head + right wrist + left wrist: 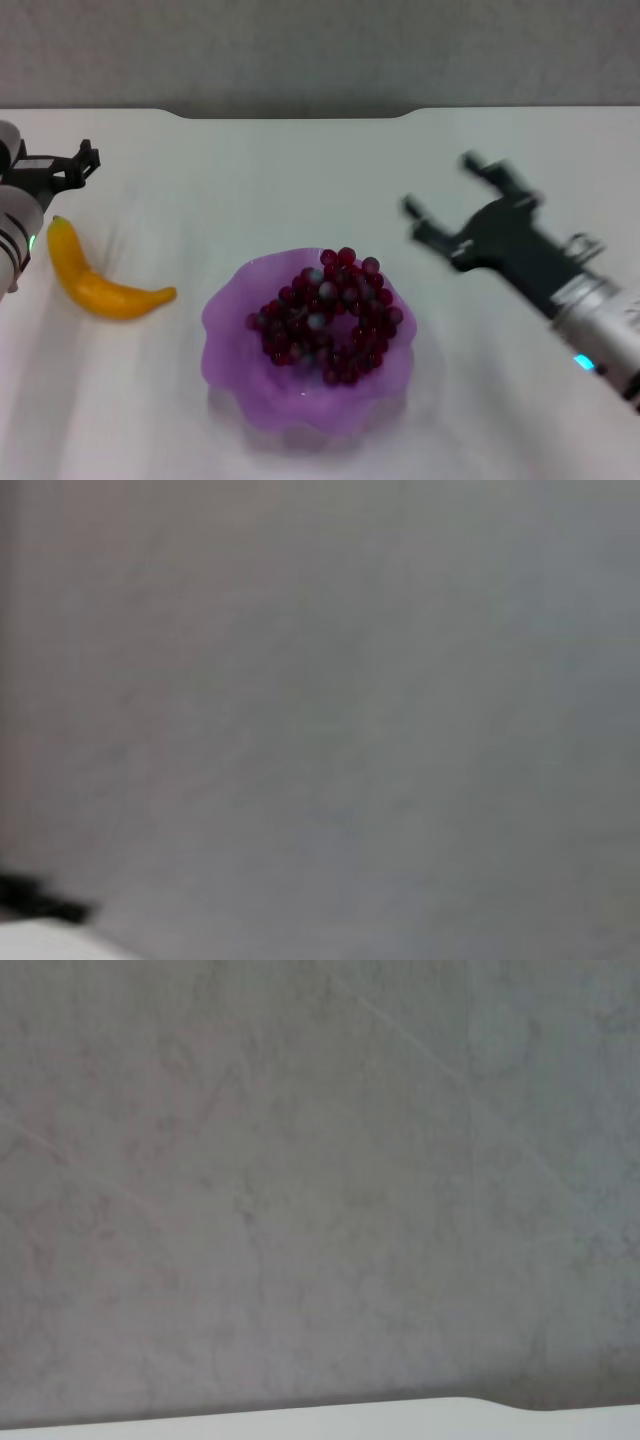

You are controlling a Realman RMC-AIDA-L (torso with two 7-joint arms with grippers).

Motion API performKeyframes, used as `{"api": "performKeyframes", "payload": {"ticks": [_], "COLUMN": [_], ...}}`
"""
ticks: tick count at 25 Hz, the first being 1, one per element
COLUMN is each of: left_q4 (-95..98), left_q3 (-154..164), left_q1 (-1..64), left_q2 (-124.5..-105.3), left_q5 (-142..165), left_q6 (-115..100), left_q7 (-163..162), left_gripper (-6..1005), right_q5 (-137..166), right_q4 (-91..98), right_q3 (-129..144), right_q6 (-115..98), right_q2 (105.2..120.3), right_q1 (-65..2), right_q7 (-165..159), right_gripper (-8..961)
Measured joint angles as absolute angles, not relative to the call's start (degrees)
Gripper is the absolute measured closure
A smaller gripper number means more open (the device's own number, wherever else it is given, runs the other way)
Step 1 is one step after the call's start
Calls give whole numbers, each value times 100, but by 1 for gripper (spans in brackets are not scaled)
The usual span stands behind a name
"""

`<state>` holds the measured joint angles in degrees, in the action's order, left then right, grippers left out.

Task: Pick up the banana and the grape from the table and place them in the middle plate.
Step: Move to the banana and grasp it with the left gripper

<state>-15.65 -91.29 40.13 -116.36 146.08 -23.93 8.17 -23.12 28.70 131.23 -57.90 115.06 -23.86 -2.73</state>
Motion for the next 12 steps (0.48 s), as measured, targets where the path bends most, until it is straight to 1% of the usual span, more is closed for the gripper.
{"api": "performKeyframes", "payload": {"ticks": [4, 12], "left_q4": [-1565, -1562], "left_q3": [-9130, -9117], "left_q1": [4019, 4009], "left_q2": [-11637, -11636], "left_q5": [14607, 14609], "left_q6": [-2391, -2435], "left_q7": [817, 817], "left_gripper": [106, 107], "right_q5": [-2414, -3370], "right_q4": [2310, 2107], "right_q3": [12536, 11685], "right_q6": [-6268, -6361], "right_q2": [11515, 11541], "right_q1": [-2413, -2243], "right_q7": [-379, -187], "right_gripper": [62, 62]}}
